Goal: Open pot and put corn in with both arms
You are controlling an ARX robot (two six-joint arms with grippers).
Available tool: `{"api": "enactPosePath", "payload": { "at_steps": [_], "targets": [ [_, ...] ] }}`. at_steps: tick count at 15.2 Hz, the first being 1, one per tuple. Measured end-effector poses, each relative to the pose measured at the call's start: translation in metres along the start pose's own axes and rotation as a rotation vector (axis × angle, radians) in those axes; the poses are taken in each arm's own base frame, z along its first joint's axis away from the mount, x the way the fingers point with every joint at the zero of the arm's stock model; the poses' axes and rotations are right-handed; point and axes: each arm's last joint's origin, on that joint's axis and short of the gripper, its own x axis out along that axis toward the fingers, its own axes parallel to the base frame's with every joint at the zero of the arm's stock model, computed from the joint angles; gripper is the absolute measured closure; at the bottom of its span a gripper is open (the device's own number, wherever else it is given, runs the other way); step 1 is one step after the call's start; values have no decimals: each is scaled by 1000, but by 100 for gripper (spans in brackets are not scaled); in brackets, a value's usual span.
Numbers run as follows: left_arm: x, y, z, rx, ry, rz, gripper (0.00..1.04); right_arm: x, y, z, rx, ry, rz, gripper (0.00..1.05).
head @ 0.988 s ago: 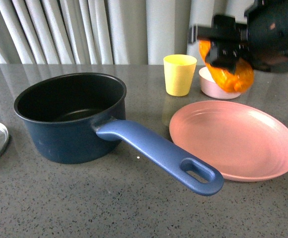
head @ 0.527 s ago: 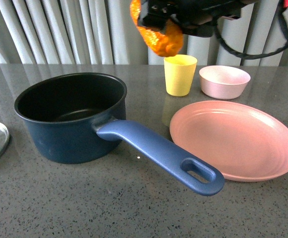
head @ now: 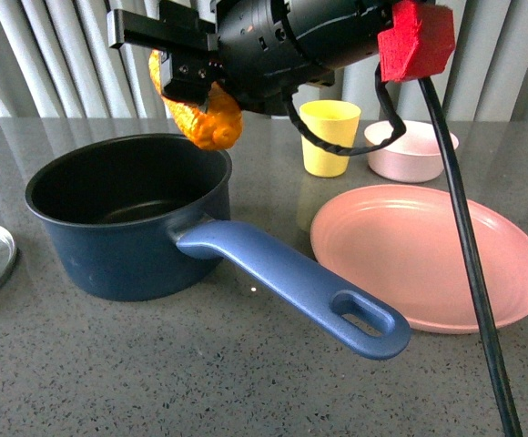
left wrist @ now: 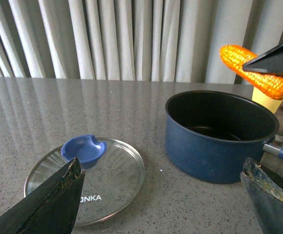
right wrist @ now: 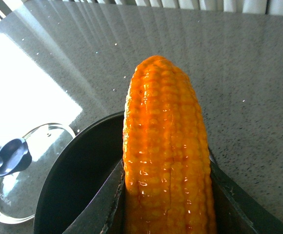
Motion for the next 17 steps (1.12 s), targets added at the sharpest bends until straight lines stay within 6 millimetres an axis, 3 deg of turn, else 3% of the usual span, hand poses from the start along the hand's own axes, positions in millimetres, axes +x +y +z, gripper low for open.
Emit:
{"api": "enactPosePath", "payload": {
  "at_steps": [7, 13, 17],
  "targets": [
    [0, 0, 0, 0, 0, 0, 7, 22, 1, -21, 36, 128, 80, 67],
    [0, 0, 0, 0, 0, 0, 7, 16, 15, -19, 25, 98, 90, 5],
    [0, 0, 0, 0, 0, 0, 7, -8, 5, 13, 74, -64, -1, 6]
  ]
}}
